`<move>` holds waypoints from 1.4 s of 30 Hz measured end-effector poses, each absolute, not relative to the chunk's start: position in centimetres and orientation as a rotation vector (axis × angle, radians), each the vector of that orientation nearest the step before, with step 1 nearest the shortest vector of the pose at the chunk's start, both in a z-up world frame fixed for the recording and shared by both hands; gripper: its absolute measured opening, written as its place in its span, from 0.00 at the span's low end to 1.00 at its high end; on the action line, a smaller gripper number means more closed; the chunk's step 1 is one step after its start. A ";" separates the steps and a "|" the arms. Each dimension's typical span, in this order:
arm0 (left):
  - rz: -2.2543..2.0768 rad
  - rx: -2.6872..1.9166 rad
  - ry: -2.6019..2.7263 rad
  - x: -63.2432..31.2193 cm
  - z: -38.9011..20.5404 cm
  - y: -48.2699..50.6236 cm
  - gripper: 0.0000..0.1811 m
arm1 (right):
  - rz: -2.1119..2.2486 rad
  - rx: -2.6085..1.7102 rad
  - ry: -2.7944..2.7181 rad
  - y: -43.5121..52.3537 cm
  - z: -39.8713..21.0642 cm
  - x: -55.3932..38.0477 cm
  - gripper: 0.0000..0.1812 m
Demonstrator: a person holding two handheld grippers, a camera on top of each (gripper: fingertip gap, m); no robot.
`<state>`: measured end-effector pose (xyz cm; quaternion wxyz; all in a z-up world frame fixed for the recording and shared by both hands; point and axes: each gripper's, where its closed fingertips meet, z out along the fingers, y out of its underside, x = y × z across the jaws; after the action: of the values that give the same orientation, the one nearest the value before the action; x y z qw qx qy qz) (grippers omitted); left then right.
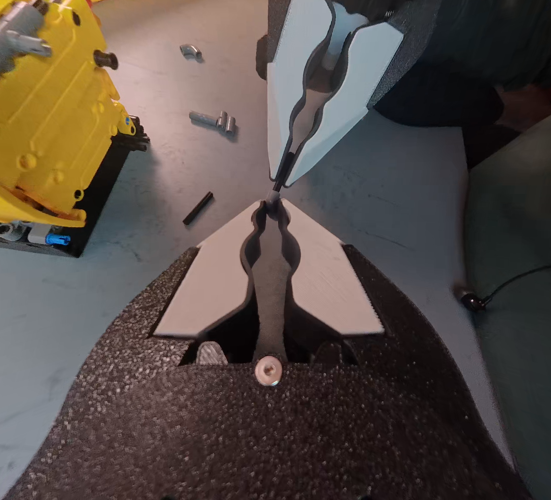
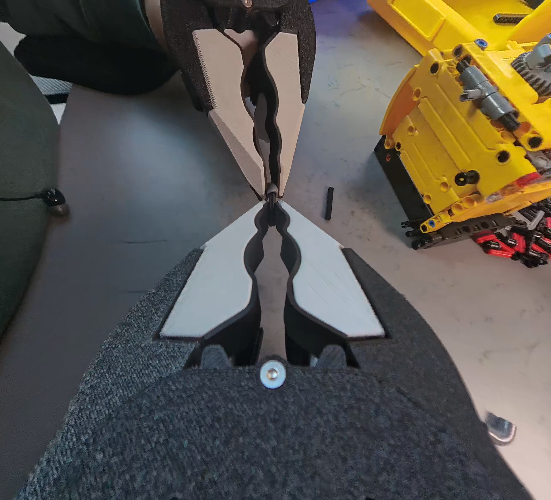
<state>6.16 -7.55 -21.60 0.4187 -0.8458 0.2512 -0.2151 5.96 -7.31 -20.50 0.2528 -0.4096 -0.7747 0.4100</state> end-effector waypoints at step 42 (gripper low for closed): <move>-0.927 -1.664 0.539 7.4 -14.3 -8.1 0.04 | 1.329 -0.785 -1.817 -8.0 -12.4 6.9 0.04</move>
<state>7.40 -8.12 -14.27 0.5488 -0.7025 0.2277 -0.3916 6.95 -8.00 -12.43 0.3698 -0.3061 -0.7080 0.5179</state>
